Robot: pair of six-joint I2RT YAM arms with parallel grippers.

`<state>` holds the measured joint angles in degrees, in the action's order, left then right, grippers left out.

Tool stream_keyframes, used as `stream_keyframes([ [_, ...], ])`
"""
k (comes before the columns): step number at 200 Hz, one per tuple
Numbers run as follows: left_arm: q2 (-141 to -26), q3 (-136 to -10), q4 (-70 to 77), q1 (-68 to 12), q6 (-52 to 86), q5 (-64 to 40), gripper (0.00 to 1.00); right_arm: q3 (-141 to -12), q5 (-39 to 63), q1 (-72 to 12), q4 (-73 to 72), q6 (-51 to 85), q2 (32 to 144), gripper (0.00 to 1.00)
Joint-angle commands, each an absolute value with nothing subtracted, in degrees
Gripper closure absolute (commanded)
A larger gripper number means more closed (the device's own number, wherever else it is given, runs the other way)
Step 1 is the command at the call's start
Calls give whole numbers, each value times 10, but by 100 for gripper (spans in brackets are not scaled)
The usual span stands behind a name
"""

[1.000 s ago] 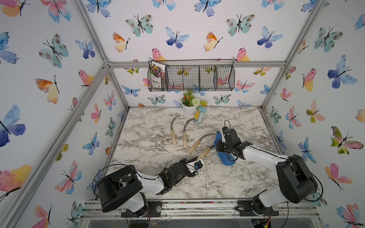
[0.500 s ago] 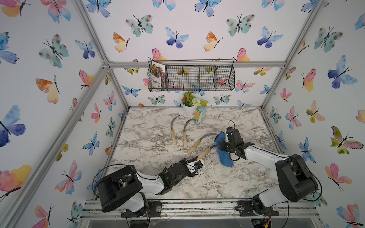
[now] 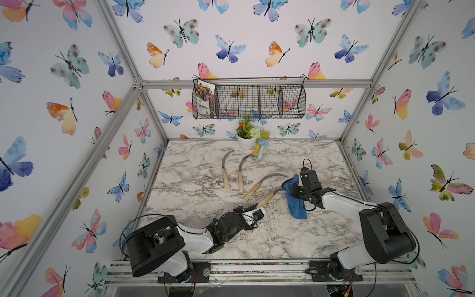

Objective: Wipe small sickles with rags
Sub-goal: Wipe the small sickle.

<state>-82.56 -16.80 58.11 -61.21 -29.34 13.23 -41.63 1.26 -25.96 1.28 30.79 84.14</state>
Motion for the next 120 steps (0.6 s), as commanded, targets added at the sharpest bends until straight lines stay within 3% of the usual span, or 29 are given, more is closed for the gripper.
stream_keyframes([
  [1, -816, -168, 607, -614, -294, 133, 100, -428, 33, -315, 28, 305, 812, 98],
  [29, -815, -168, 608, -614, -293, 135, 100, -426, 48, -342, 26, 306, 791, 98],
  [51, -814, -167, 608, -614, -292, 134, 100, -423, -66, -334, 65, 325, 792, 98],
  [93, -811, -164, 607, -614, -291, 134, 100, -394, -60, -219, 64, 323, 817, 98],
  [120, -810, -165, 608, -614, -291, 133, 100, -392, -63, -187, 63, 318, 833, 98],
])
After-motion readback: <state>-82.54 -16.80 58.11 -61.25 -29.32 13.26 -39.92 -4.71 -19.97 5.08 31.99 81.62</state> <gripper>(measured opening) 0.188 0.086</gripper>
